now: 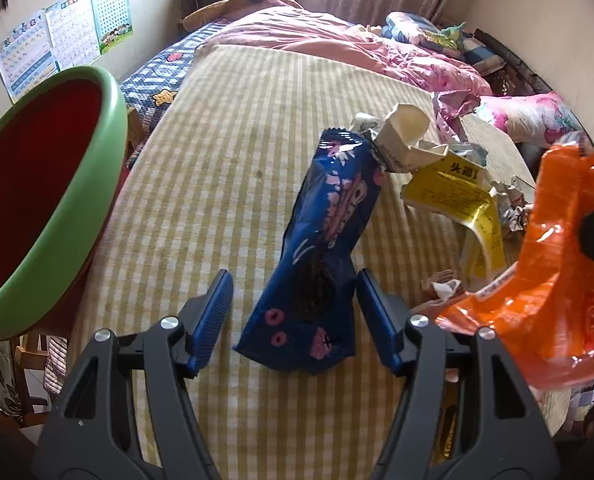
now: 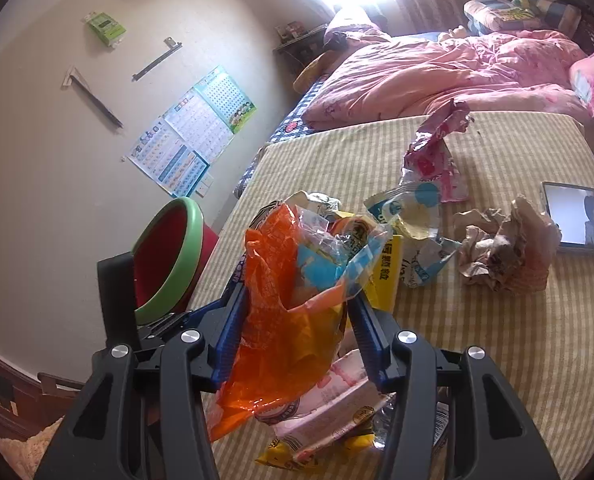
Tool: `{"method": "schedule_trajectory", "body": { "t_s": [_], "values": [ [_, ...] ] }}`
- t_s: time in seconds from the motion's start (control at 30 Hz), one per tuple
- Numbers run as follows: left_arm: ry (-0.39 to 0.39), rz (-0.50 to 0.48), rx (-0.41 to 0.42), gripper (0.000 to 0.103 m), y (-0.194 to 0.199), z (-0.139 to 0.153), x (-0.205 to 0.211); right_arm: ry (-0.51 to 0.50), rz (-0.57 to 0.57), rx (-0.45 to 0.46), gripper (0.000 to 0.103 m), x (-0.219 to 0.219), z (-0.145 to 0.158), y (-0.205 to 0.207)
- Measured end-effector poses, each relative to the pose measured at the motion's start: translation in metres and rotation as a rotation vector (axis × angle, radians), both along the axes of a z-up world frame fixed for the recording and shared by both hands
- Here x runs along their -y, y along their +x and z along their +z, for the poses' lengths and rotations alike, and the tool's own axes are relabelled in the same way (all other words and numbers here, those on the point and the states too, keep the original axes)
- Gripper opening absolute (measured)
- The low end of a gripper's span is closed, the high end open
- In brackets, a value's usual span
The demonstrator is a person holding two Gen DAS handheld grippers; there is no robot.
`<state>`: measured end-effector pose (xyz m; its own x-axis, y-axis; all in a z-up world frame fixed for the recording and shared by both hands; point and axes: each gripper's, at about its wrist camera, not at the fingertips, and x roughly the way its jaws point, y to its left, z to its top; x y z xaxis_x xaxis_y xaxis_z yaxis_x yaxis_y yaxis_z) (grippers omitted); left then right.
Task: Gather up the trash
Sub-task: 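Grasp the blue Oreo wrapper with the left tool and lift it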
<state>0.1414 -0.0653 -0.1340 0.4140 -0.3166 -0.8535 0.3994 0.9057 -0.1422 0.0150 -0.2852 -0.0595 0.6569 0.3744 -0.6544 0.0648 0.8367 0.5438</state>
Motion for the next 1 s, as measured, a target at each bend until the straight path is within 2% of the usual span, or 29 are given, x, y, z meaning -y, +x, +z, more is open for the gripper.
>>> {"method": "schedule_trajectory", "body": {
  "t_s": [0.03, 0.13, 0.33, 0.57, 0.7, 1.0],
  "values": [
    [0.002, -0.003, -0.001, 0.061, 0.000, -0.001, 0.000, -0.002, -0.002, 0.000, 0.050, 0.000, 0.001, 0.001],
    [-0.008, -0.007, -0.003, 0.045, -0.001, 0.000, -0.001, 0.007, -0.002, 0.003, 0.050, 0.000, 0.004, 0.001],
    [-0.084, 0.017, -0.005, 0.028, -0.013, 0.013, -0.017, 0.005, 0.028, 0.029, 0.050, -0.014, 0.014, 0.005],
    [-0.133, 0.062, 0.110, 0.028, -0.039, 0.053, -0.036, -0.018, 0.064, 0.062, 0.050, -0.032, 0.023, 0.016],
    [-0.113, 0.043, 0.177, 0.024, -0.044, 0.068, -0.039, -0.018, 0.076, 0.063, 0.050, -0.042, 0.022, 0.023],
    [-0.128, 0.080, 0.177, 0.023, -0.037, 0.070, -0.061, -0.029, 0.057, 0.071, 0.050, -0.048, 0.024, 0.029]
  ]
}}
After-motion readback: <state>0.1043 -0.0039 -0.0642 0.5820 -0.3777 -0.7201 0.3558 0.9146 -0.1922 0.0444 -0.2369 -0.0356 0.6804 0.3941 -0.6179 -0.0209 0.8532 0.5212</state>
